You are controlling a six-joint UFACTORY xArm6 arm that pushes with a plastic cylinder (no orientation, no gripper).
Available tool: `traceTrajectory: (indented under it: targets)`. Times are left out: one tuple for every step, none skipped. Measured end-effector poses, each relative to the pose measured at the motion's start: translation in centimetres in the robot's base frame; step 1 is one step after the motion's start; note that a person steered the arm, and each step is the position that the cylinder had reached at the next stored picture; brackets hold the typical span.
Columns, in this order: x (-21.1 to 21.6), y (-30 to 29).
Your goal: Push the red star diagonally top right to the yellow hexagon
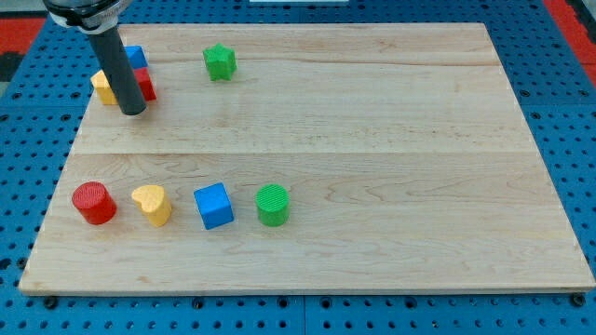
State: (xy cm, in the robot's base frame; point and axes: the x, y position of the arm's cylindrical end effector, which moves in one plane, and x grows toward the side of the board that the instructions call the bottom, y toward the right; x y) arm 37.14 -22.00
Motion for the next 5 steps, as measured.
traceTrajectory:
  targets:
    - [-2.9,-0.5]
    - [-6.2,0.2]
    - [-7.3,1.7]
    - [-10.1,1.9]
    - [-11.0,3.6]
